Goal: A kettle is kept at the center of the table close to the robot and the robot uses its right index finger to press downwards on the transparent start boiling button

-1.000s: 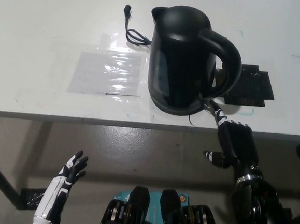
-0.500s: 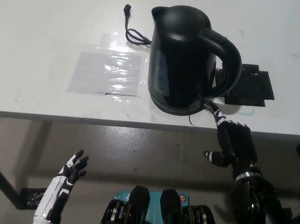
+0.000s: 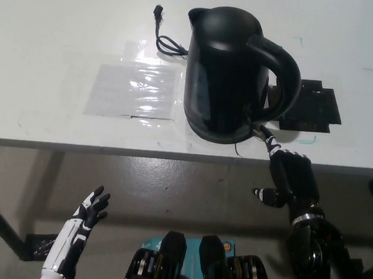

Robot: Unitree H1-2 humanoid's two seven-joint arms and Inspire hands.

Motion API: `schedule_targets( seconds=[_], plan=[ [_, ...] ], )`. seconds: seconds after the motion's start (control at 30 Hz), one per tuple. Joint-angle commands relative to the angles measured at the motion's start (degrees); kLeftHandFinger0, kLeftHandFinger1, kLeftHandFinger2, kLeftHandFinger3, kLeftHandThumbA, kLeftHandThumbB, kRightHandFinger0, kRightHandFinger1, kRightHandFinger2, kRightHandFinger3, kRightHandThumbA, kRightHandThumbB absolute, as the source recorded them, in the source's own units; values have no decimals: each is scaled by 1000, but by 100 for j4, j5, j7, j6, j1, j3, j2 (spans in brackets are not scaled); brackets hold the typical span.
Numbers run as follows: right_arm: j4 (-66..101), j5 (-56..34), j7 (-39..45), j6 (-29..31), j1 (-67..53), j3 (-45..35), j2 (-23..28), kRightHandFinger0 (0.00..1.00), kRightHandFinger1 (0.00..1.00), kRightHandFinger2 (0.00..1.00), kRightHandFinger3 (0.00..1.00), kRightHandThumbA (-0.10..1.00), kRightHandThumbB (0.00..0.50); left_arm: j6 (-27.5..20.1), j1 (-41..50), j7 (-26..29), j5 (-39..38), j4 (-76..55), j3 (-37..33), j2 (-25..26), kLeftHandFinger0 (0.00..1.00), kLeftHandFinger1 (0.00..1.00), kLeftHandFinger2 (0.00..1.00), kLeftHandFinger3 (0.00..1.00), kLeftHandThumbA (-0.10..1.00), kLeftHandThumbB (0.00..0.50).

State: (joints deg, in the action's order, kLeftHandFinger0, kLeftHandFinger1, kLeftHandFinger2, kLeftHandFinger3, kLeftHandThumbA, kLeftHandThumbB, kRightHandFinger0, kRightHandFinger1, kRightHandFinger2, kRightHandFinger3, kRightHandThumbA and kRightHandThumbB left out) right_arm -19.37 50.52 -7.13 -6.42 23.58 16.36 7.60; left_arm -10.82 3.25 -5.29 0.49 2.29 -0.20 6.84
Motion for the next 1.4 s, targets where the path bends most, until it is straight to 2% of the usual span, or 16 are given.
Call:
schedule_targets(
  seconds=[0.0, 0.13, 0.63, 1.03, 1.1, 1.17, 1.37],
  plan=[
    [42, -55, -141, -56, 249, 35, 12, 0, 0, 0, 1000, 1000, 189, -119, -54, -54, -77, -173, -6, 33, 1000, 1000, 1000, 1000, 952, 240],
    [-20, -45, -189, -47, 270, 49, 7, 0, 0, 0, 1000, 1000, 196, -140, -88, -67, -81, -165, 0, 60, 1000, 1000, 1000, 1000, 952, 228],
    [-239, -85, -417, 37, 231, 121, 11, 0, 0, 1, 1000, 1000, 160, -106, -106, -54, -77, -183, 11, 56, 1000, 1000, 1000, 1000, 964, 243],
    [-395, -100, -472, -8, 224, 174, 4, 0, 13, 37, 1000, 1000, 171, -109, -100, -69, -118, -177, 20, 55, 1000, 1000, 1000, 1000, 953, 237],
    [-411, -74, -455, -68, 262, 188, 3, 36, 32, 59, 1000, 1000, 178, -124, -149, -62, -117, -150, 35, 66, 1000, 1000, 1000, 1000, 953, 243],
    [-422, -89, -446, -85, 266, 190, 7, 0, 5, 44, 1000, 1000, 178, -113, -144, -67, -110, -161, 31, 69, 1000, 1000, 1000, 1000, 956, 242],
    [-279, -140, -544, 9, 230, 162, 28, 0, 0, 0, 1000, 1000, 168, -87, -148, -70, -95, -148, 30, 77, 1000, 1000, 1000, 1000, 963, 246]
  ],
)
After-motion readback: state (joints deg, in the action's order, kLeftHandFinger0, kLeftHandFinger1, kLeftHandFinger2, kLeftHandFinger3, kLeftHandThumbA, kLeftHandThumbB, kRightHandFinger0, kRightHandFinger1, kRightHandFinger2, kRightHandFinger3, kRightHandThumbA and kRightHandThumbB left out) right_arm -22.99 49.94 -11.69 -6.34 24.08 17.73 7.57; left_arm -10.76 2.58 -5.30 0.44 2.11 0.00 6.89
